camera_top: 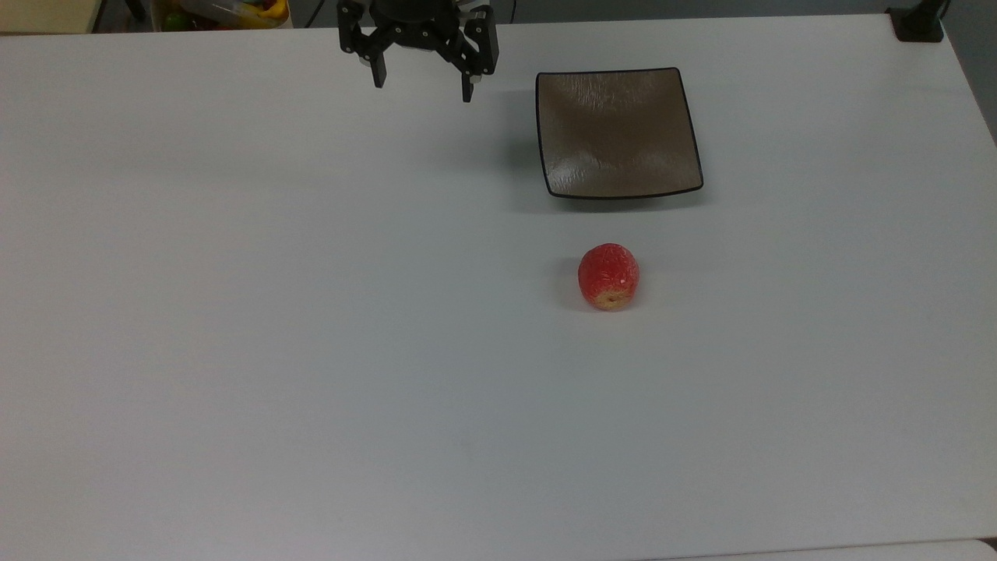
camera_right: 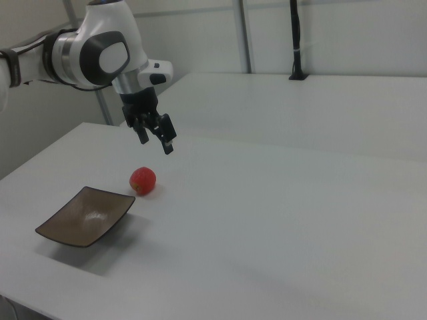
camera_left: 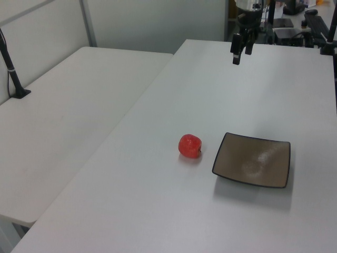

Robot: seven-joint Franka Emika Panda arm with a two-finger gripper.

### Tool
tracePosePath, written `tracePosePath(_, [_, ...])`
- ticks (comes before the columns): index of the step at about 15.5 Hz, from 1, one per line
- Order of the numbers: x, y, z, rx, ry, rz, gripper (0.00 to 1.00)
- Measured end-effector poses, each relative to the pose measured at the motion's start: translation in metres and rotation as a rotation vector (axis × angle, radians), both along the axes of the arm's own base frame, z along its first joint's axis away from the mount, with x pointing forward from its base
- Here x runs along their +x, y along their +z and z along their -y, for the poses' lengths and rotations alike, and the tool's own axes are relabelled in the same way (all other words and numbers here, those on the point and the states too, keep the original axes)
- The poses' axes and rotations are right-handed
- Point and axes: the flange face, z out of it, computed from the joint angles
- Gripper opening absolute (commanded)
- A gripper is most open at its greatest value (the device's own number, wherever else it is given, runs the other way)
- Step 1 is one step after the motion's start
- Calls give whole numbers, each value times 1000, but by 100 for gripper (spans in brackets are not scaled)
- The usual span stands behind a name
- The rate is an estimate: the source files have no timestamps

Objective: Apples placed on a ceramic plate

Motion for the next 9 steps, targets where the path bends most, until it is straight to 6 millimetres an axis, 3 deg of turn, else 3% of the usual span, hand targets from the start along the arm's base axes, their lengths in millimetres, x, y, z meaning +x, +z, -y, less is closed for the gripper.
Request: tracePosePath(9, [-2,-5,-5,-8,99,-10,100])
